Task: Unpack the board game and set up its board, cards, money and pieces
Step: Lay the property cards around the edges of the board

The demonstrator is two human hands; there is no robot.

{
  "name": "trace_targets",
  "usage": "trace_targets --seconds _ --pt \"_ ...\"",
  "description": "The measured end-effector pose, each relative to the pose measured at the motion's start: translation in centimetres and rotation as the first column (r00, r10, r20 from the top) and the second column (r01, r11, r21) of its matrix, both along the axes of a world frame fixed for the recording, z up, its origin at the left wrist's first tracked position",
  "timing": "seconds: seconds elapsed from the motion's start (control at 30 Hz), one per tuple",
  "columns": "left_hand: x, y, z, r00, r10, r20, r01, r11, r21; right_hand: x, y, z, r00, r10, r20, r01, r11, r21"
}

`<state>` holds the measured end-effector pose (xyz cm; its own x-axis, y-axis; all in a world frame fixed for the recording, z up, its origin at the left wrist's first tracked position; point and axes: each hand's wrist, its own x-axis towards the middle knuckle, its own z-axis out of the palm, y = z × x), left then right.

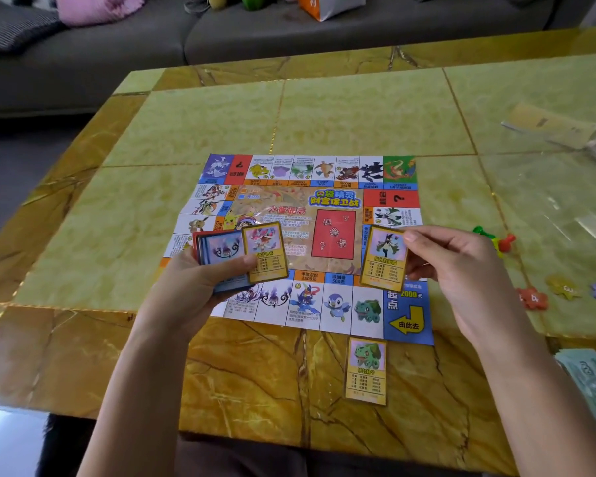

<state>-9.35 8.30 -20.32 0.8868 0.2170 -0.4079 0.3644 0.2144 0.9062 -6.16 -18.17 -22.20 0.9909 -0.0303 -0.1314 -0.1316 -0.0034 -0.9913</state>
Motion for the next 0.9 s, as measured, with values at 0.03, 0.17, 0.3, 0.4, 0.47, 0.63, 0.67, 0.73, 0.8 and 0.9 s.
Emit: trace_targets --seconds 0.03,0.17,0.3,0.4,0.47,0.63,0.67,0.73,0.8,0.9 --pt "0.1 -0.1 -0.1 1.000 -0.005 -0.006 0.005 1.000 -0.002 0.1 0.1 -0.1 1.000 -0.003 0.002 0.003 1.000 0.001" --pt "0.3 -1.3 -0.6 0.999 -0.037 -0.038 0.037 0.999 -0.001 0.3 0.2 -0.3 1.000 -0.006 -0.004 0.006 1.000 -0.007" --pt "0.3 -3.0 -0.9 0.996 -0.080 -0.038 0.079 0.997 -0.007 0.3 0.3 -0.6 1.000 0.015 -0.016 -0.015 1.000 0.010" --pt "0.1 -4.3 -1.1 0.993 -0.114 -0.024 0.114 0.993 -0.011 0.2 0.5 -0.5 0.999 0.038 0.001 -0.038 0.998 0.053" --pt "-0.1 -4.9 -1.1 0.989 -0.146 -0.023 0.145 0.989 -0.020 0.1 0.5 -0.4 0.999 0.048 0.020 -0.049 0.997 0.061" --pt "-0.3 -5.3 -1.0 0.982 -0.187 -0.038 0.186 0.982 -0.043 -0.1 0.3 -0.5 0.998 0.045 0.048 -0.046 0.998 0.039" --pt "-0.3 -5.3 -1.0 0.981 -0.190 -0.042 0.188 0.981 -0.046 -0.1 0.2 -0.6 0.998 0.047 0.048 -0.049 0.998 0.029" --pt "-0.3 -5.4 -1.0 0.981 -0.190 -0.045 0.188 0.981 -0.049 -0.2 0.1 -0.7 0.998 0.045 0.041 -0.045 0.999 0.008" --pt "-0.3 -5.5 -1.0 0.981 -0.188 -0.053 0.186 0.981 -0.052 -0.2 -0.1 -0.8 0.999 0.037 0.036 -0.037 0.999 -0.008" --pt "-0.4 -5.5 -1.1 0.981 -0.182 -0.068 0.179 0.983 -0.046 -0.2 -0.2 -1.0 0.999 0.040 0.038 -0.039 0.999 -0.033"
